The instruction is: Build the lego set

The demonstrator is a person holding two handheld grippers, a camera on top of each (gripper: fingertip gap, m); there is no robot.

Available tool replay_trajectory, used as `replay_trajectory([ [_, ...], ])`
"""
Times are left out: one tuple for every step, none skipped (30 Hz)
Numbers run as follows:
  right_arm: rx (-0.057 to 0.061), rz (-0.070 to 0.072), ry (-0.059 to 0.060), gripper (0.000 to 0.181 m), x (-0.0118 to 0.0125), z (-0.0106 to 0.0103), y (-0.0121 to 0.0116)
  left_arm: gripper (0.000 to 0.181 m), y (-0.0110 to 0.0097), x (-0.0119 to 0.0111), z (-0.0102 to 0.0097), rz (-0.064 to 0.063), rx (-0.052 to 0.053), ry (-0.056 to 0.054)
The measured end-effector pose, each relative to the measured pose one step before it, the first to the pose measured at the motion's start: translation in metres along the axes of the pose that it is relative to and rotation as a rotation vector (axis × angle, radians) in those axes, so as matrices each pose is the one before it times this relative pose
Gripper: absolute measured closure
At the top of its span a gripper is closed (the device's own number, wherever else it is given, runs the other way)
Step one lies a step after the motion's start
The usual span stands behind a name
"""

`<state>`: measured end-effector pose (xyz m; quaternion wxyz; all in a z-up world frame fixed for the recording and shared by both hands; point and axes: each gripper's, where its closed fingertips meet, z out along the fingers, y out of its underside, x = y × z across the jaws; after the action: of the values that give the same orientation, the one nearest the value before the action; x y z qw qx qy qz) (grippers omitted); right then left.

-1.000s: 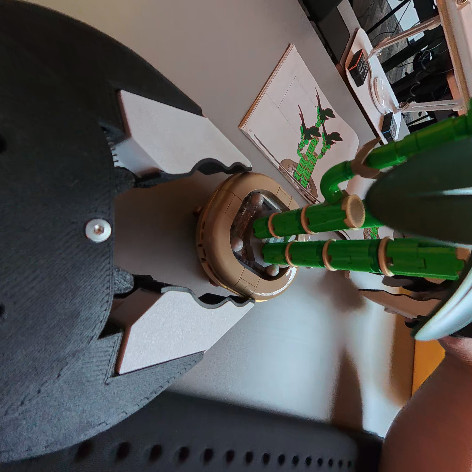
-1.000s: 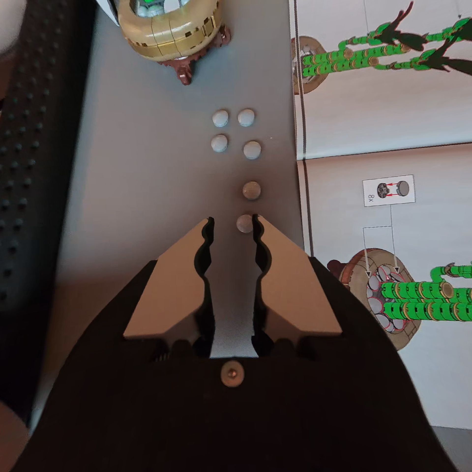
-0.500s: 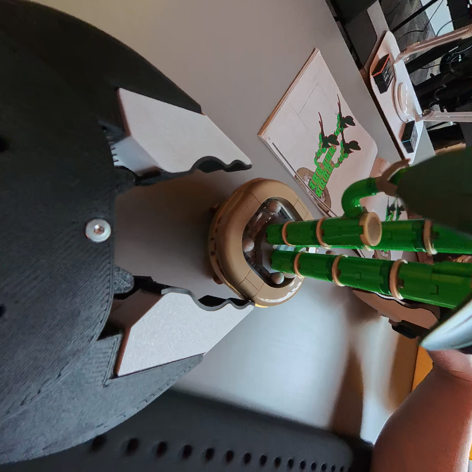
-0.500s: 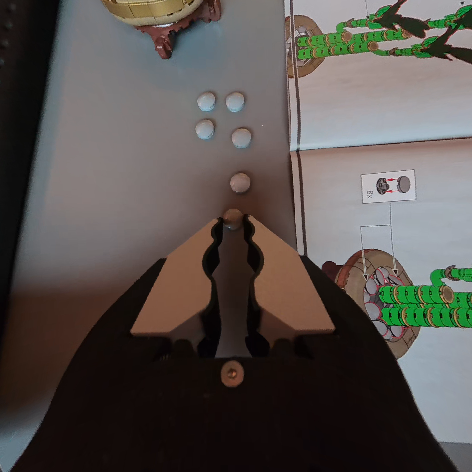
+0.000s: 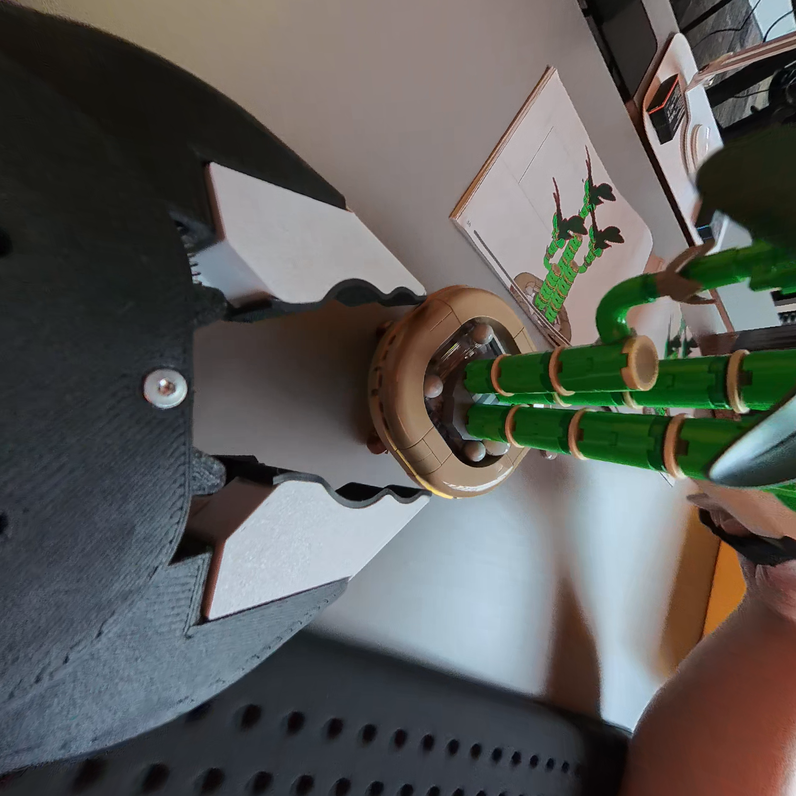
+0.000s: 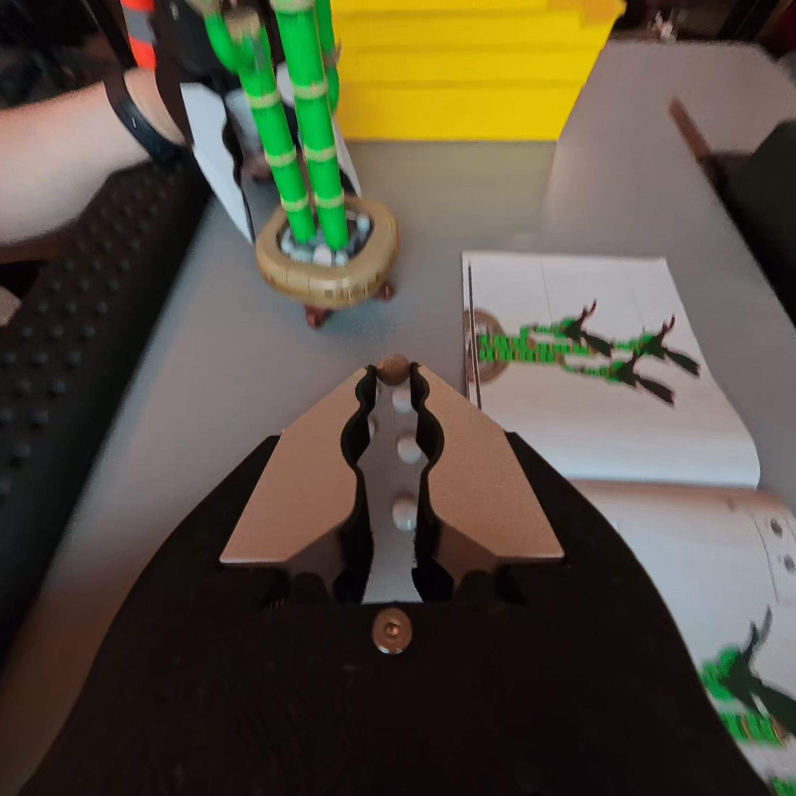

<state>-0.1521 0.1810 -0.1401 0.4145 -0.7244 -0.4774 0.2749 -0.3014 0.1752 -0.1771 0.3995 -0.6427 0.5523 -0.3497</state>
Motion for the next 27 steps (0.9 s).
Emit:
replay_trajectory([
  [0.0362,0.0131,-0.0036,0.166,-0.00188,0.00907,-0.01212,0.098,-0.0003,0.0,0.00123,0.0069,0.0045,0.0021],
  [0.032,0.0228,-0.0191,0.167,-0.00408,0.00997,-0.00991,0.098,-0.00047,0.00072,0.00149,0.0072,0.005,0.0049],
  [0.0212,0.0211,-0.0236,0.166,-0.00458,0.00971,-0.00672,0.099,-0.00079,0.00128,0.00169,0.0063,0.0051,0.0089],
  [0.0118,0.0149,-0.0212,0.167,-0.00396,0.00914,-0.00362,0.099,-0.00085,0.00176,0.00183,0.0048,0.003,0.0121],
  [-0.0113,0.0089,-0.03,0.167,-0.00486,0.00808,0.0008,0.099,-0.00082,0.00182,0.0018,0.0057,0.0009,0.0137],
  [-0.0243,0.0049,-0.0204,0.167,-0.0031,0.00688,0.00333,0.099,-0.00088,0.00179,0.00182,0.0064,0.0003,0.0146],
  [-0.0265,-0.002,-0.0127,0.167,-0.00198,0.00547,0.00425,0.099,-0.00089,0.00149,0.00185,0.0045,0.0003,0.0146],
  [-0.0267,-0.0026,-0.0095,0.167,-0.00135,0.00432,0.0048,0.099,-0.00085,0.00121,0.00177,0.0028,0.0003,0.0149],
  [-0.0196,0.002,-0.0136,0.166,-0.00164,0.00342,0.00413,0.1,-0.00086,0.00129,0.00163,0.0027,0.0009,0.0157],
  [-0.0073,0.0044,-0.0193,0.166,-0.00232,0.00235,0.00249,0.101,-0.001,0.00136,0.00146,0.0025,0.0019,0.0163],
  [-0.0012,0.0063,-0.0144,0.166,-0.00155,0.00154,0.00138,0.103,-0.00102,0.00156,0.00138,0.0014,0.0024,0.0174],
  [0.0012,0.0051,-0.0121,0.166,-0.00117,0.00056,0.0009,0.105,-0.0009,0.00197,0.00116,-0.0002,0.0021,0.0204],
  [0.0028,0.0034,-0.0087,0.166,-0.00067,-0.00018,0.00025,0.107,-0.0008,0.002,0.00081,-0.0015,0.0025,0.0208],
  [0.0063,0.0024,-0.0045,0.166,-0.00006,-0.00058,-0.00034,0.109,-0.00062,0.0017,0.00035,-0.0027,0.0027,0.018],
  [0.0005,0.0045,0.001,0.166,0.00116,-0.00081,0.00047,0.11,-0.00026,0.00099,0.00019,-0.0038,0.0011,0.0116],
  [-0.0032,0.0058,-0.0016,0.166,0.00088,-0.00045,0.00117,0.11,0.0,0.00021,0.00008,-0.0038,-0.0007,0.0046],
  [0.0011,0.004,-0.0073,0.166,-0.00034,-0.00015,0.00045,0.11,0.00017,-0.00002,0.00003,-0.0025,-0.001,0.0015],
  [0.0052,-0.0007,-0.0081,0.166,-0.00097,0.00047,-0.00034,0.11,0.00018,-0.00016,0.00009,-0.0024,-0.0013,0.0006],
  [0.0018,-0.0081,-0.0021,0.166,-0.00077,0.00072,-0.00033,0.107,0.00023,-0.00082,0.00004,-0.0051,-0.0017,-0.0033],
  [-0.0081,-0.0137,0.0112,0.166,0.00084,0.00091,0.00069,0.104,0.00021,-0.00144,-0.00011,-0.0071,-0.0011,-0.0074],
  [-0.021,-0.0162,0.0143,0.166,0.0012,0.00081,0.00199,0.103,-0.00002,-0.00114,-0.00027,-0.0053,0.0008,-0.0059],
  [-0.0052,-0.0187,0.0049,0.166,-0.00055,0.00015,-0.00064,0.103,-0.0002,-0.00043,-0.00064,-0.002,0.0034,-0.0029],
  [-0.0059,-0.0149,0.0052,0.166,-0.00036,-0.00022,-0.00047,0.104,-0.00049,-0.00012,-0.00077,-0.0003,0.0048,-0.0029],
  [-0.0034,-0.0083,0.0051,0.166,0.00016,-0.00033,-0.00037,0.104,-0.0003,-0.0002,-0.00086,-0.0003,0.0044,-0.0034],
  [0.0039,-0.0013,-0.0031,0.166,-0.0006,-0.00056,-0.00082,0.105,-0.0002,-0.00005,-0.00084,-0.0009,0.0034,-0.0026],
  [0.0114,0.0036,-0.0015,0.164,0.00018,-0.00104,-0.0014,0.105,-0.00011,0.00002,-0.00074,-0.0012,0.003,-0.0014],
  [0.0143,0.0047,-0.0062,0.162,-0.00034,-0.00176,-0.00144,0.105,-0.0002,-0.00002,-0.00056,-0.0013,0.0031,-0.0009],
])
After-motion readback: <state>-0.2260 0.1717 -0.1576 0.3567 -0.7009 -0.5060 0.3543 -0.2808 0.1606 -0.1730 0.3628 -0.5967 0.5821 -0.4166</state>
